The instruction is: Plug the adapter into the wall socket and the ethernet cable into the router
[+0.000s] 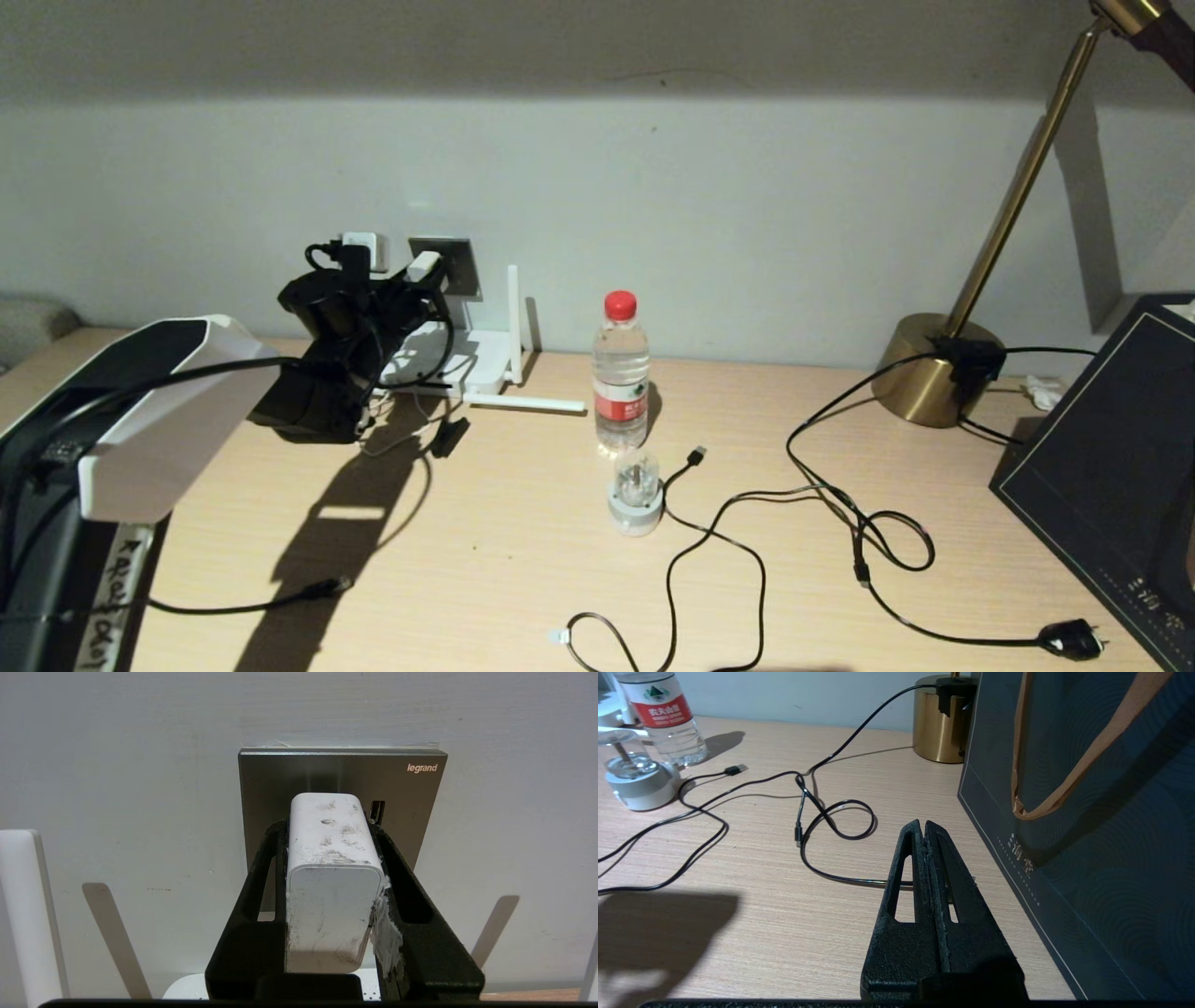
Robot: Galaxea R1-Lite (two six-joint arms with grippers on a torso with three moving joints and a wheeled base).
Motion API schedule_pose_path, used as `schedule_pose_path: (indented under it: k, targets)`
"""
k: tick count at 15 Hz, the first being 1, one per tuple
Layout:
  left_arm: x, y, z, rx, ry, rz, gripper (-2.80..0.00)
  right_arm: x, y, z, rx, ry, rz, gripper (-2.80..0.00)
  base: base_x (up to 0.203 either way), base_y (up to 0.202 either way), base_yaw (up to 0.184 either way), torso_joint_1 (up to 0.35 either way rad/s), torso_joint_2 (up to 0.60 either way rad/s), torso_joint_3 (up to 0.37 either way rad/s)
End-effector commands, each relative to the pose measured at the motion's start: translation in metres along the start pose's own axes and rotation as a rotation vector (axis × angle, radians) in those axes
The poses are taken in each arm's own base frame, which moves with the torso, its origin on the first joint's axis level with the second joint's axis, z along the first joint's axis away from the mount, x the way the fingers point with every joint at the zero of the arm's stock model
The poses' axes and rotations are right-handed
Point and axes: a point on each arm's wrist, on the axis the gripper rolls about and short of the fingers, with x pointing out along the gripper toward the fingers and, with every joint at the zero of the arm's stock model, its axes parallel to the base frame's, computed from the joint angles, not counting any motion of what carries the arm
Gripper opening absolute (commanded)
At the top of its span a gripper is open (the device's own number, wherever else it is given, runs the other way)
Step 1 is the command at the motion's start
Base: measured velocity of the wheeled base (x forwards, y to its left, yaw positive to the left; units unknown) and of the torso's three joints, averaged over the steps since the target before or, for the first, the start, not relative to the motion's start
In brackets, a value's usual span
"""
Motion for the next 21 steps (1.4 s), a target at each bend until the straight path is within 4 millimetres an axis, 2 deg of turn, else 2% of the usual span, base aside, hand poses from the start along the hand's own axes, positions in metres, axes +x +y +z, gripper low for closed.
schedule_pose_path:
  k: [1,8,13,21]
  targets:
    - [0.001,0.001,0.006,0.005,-0.01,0.001,-2.8,0.002,0.0,-0.01,0.0,0.036,0.001,-2.8,0.0,0.0,0.0,0.0,0.0,0.0]
    - [0.009,0.004,0.008,0.004,0.025,0.0,-2.8,0.002,0.0,-0.01,0.0,0.036,0.001,-2.8,0.0,0.0,0.0,0.0,0.0,0.0]
    - [0.008,0.004,-0.009,0.002,0.048,0.004,-2.8,0.002,0.0,-0.01,0.0,0.036,0.001,-2.8,0.0,0.0,0.0,0.0,0.0,0.0]
    - [0.007,0.003,-0.024,0.001,0.047,0.005,-2.8,0.002,0.0,-0.01,0.0,0.036,0.001,-2.8,0.0,0.0,0.0,0.0,0.0,0.0]
